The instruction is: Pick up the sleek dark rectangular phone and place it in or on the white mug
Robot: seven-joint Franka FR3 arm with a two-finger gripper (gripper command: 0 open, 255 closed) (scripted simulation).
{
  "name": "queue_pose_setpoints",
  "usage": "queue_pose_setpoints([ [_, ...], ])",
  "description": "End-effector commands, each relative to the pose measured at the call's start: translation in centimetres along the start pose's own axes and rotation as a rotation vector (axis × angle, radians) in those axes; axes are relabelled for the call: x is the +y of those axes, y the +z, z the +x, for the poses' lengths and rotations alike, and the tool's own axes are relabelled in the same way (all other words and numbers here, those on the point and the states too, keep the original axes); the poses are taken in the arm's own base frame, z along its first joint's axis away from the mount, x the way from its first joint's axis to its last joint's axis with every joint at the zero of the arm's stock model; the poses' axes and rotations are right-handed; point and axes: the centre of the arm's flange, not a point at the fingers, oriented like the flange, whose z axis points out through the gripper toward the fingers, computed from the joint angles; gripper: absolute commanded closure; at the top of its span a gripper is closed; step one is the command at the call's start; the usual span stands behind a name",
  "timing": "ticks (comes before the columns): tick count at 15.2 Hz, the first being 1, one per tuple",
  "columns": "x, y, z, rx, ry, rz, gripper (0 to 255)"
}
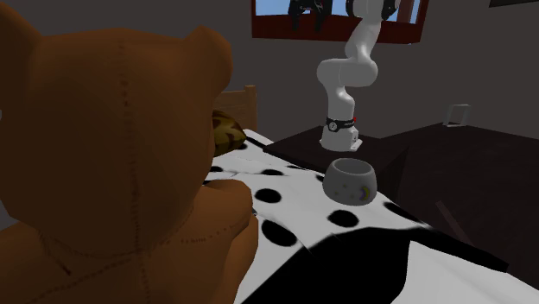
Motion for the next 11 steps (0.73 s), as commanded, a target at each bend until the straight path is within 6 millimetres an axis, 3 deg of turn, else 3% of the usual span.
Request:
queue_pose_setpoints([
  [1, 0.0, 0.0, 0.0, 0.0, 0.0, 0.0, 0],
  [11, -3.0, 10.5, 7.6, -0.01, 0.004, 0.01, 0],
])
